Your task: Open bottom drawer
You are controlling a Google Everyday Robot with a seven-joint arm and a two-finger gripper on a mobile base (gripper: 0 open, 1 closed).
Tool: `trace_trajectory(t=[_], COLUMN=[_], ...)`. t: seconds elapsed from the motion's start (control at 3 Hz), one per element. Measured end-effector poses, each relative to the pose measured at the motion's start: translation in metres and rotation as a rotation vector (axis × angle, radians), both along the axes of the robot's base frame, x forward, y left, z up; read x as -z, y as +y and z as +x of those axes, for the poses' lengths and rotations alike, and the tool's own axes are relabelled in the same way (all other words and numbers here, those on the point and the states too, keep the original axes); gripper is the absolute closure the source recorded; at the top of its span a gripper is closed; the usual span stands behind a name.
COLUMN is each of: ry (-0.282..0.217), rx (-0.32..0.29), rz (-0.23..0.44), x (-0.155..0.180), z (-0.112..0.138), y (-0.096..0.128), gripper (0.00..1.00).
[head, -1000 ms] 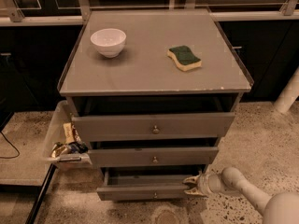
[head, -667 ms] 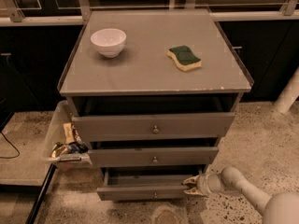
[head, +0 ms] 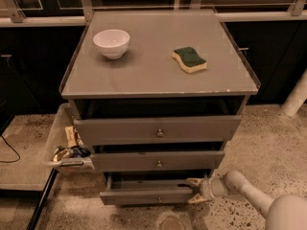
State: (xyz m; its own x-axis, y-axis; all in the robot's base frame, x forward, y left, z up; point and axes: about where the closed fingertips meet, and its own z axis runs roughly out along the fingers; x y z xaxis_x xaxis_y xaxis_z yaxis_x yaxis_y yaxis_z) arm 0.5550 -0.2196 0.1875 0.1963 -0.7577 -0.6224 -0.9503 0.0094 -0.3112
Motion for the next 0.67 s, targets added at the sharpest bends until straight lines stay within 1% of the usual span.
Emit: trace_trajectory(t=[0.33, 0.67], ry=[0.011, 0.052], rx=[0.01, 0.053], rz=[-0.017, -0.115], x=[0.007, 0.038], z=[0.003, 0.015], y=[0.001, 0.006], gripper=[0.0, 0.0])
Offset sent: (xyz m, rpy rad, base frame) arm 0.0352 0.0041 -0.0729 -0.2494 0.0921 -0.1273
